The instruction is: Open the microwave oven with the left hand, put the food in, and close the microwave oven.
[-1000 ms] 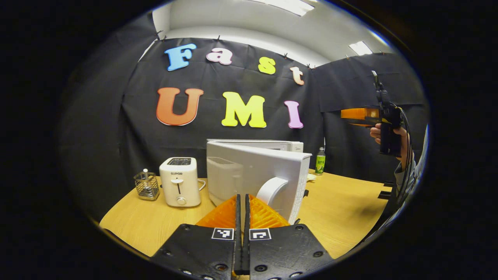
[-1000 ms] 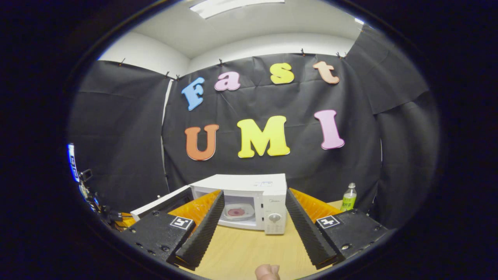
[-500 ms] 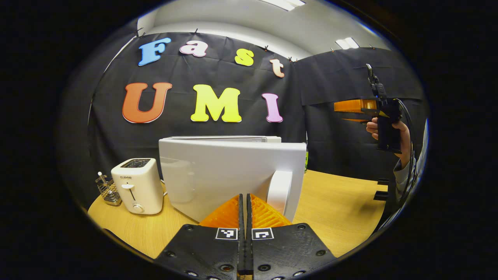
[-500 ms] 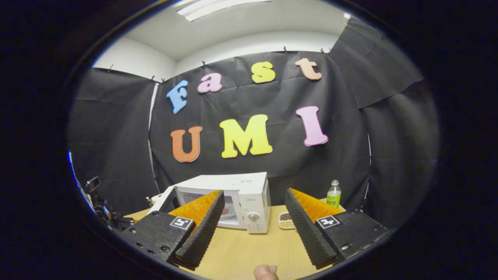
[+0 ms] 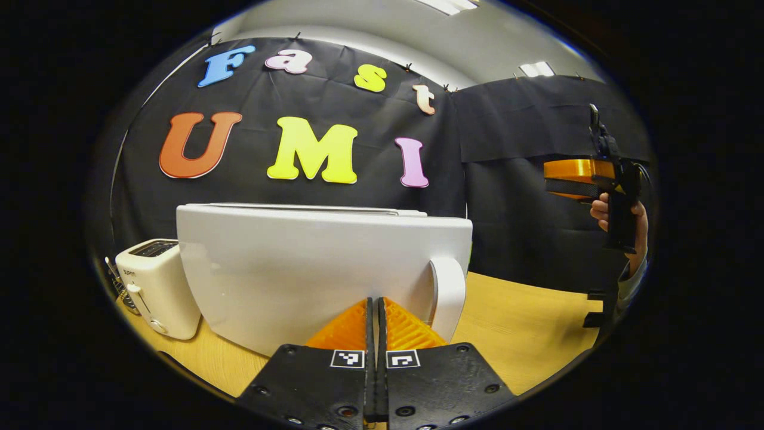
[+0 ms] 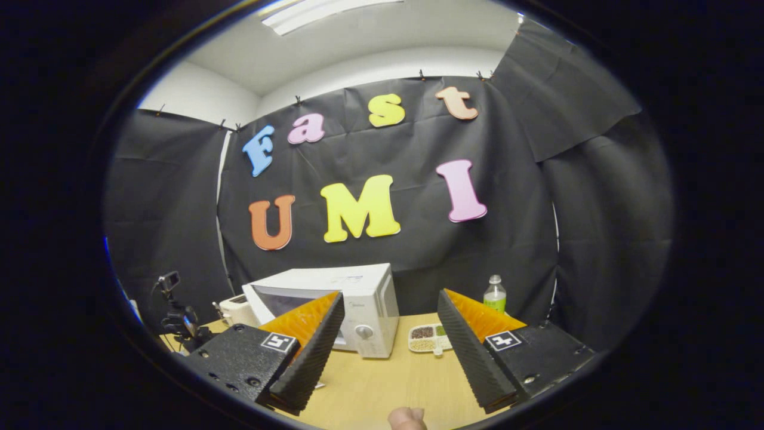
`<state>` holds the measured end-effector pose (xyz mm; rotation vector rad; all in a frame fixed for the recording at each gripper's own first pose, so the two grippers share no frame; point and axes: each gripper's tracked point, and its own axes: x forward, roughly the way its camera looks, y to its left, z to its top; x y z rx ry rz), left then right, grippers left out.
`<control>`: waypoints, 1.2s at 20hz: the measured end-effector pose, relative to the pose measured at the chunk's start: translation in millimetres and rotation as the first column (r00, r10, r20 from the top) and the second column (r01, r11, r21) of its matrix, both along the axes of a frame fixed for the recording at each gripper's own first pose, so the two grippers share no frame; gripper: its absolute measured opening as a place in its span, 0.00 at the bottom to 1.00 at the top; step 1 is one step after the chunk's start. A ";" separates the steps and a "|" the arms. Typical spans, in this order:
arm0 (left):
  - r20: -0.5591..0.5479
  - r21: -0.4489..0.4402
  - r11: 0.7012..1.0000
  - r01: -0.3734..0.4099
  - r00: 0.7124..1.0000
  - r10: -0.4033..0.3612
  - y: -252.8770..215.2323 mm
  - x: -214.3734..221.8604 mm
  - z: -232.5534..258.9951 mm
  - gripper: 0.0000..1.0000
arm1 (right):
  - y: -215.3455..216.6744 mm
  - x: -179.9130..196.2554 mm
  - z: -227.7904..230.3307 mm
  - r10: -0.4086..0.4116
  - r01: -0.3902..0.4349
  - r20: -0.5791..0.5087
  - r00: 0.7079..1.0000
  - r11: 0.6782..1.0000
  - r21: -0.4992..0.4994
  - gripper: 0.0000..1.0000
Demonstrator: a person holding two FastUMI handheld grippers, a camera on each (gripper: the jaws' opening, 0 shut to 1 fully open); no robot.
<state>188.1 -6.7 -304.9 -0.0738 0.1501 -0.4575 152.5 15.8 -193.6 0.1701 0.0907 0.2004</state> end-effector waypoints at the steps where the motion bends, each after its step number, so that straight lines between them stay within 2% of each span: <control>1: -0.002 0.013 1.000 -0.008 1.000 0.008 -3.8 9.3 -1.9 0.00 | 0.0 -0.5 2.5 0.006 -0.006 0.001 1.000 1.000 0.003 1.00; 5: -0.011 0.045 0.998 -0.044 0.999 0.044 -18.2 40.9 -11.3 0.00 | -7.1 4.0 -6.1 0.026 -0.026 -0.009 1.000 1.000 0.017 1.00; 10: -0.022 0.044 0.996 -0.081 0.996 0.082 -28.8 85.0 -21.0 0.00 | -20.5 15.7 -22.9 0.021 -0.019 -0.036 0.999 0.999 0.034 1.00; 13: -0.038 0.051 0.993 -0.105 0.994 0.107 -33.0 106.8 -30.1 0.00 | -19.9 19.0 -28.2 0.049 -0.047 -0.037 0.998 0.998 0.047 1.00; 14: -0.033 0.055 0.992 -0.117 0.992 0.119 -35.3 113.3 -29.8 0.00 | -21.9 19.3 -31.9 0.056 -0.054 -0.037 0.998 0.998 0.040 0.90; 17: -0.021 0.051 0.997 -0.059 0.998 0.060 -57.9 119.2 -20.8 0.00 | -22.5 20.8 -33.9 0.074 -0.074 -0.017 0.997 0.997 0.018 0.90; 18: -0.027 0.063 0.995 -0.079 0.996 0.081 -57.0 121.5 -19.9 0.00 | -23.2 21.5 -36.6 0.077 -0.076 -0.016 0.997 0.997 0.013 1.00; 19: -0.021 0.078 0.990 -0.116 0.993 0.118 -53.6 127.1 -19.6 0.00 | -23.1 21.3 -38.9 0.079 -0.079 -0.019 0.997 0.997 0.010 0.90; 20: -0.049 0.088 0.987 -0.137 0.989 0.141 -51.1 129.0 -20.4 0.00 | -23.7 21.5 -40.8 0.080 -0.079 -0.022 0.997 0.997 0.012 0.90; 22: -0.042 0.069 0.986 -0.154 0.987 0.157 -54.3 131.0 -17.6 0.00 | -25.9 19.4 -43.7 0.076 -0.075 -0.034 0.997 0.997 0.019 0.91; 23: -0.042 0.057 0.985 -0.161 0.986 0.163 -54.7 130.4 -16.7 0.00 | -27.6 18.2 -44.0 0.069 -0.068 -0.041 0.997 0.997 0.025 1.00; 24: -0.044 0.050 0.984 -0.170 0.984 0.173 -54.9 129.0 -16.2 0.00 | -28.6 16.1 -44.8 0.065 -0.064 -0.049 0.997 0.998 0.028 1.00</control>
